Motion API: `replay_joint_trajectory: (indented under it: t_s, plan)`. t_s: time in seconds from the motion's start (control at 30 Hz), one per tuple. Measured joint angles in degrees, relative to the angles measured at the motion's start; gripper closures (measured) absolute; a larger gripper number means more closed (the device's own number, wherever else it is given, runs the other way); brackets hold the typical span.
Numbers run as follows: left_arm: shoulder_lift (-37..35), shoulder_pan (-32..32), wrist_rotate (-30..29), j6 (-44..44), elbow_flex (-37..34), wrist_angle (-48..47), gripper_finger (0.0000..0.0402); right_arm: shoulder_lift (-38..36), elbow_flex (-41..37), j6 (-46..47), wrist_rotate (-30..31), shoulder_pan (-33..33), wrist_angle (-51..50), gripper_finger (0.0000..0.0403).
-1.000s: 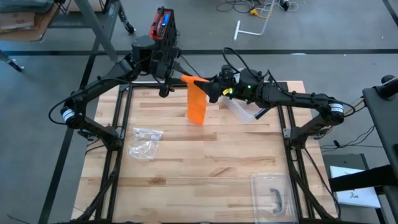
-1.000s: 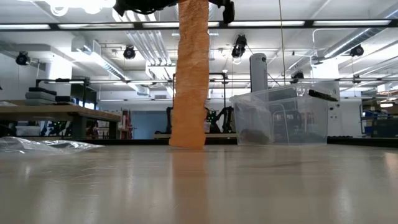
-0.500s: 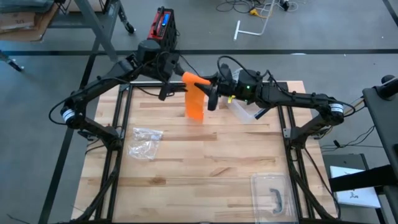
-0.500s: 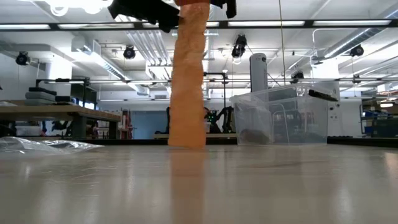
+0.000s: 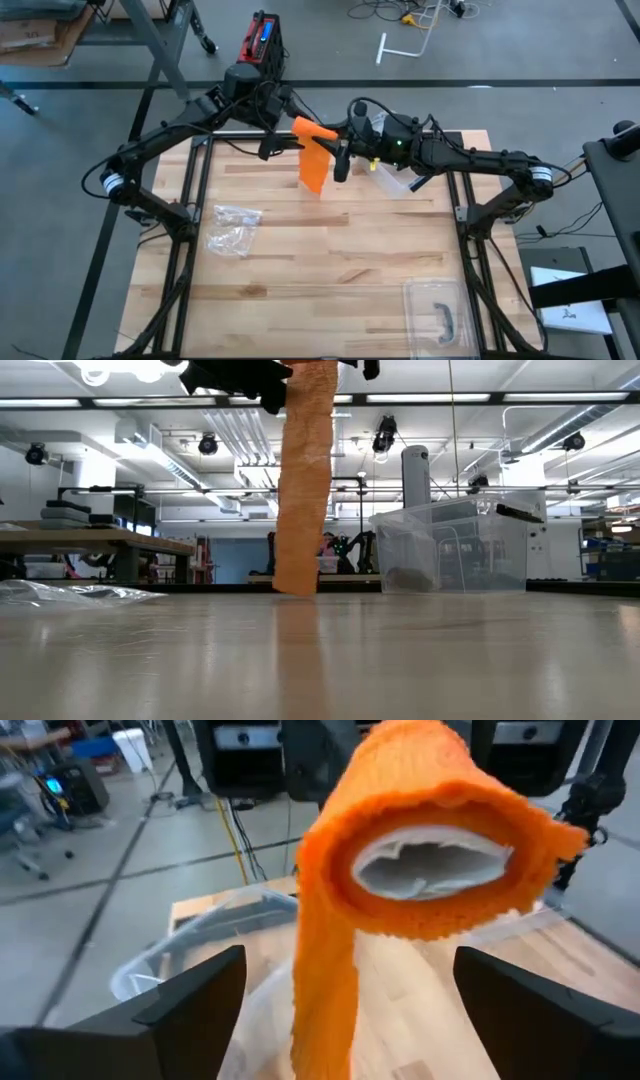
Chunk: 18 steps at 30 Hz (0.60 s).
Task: Roll bandage
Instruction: Roll the orange bandage on the table
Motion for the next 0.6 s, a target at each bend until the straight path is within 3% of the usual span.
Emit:
replay_joint_trajectory:
  t_s: [0.33,0.6]
  plan:
    - [0.44,-1.06,7.49,-5.50,-0.04,-0.12,0.0086,0.88,0.07,-11.70,3.61,-0.06,-0.27,0.0282]
    - [0.23,-1.05,7.84,-3.62,-0.04,-2.76,0.0117,1.11,0.07,-17.23,4.04,0.03,-0.66,0.0282]
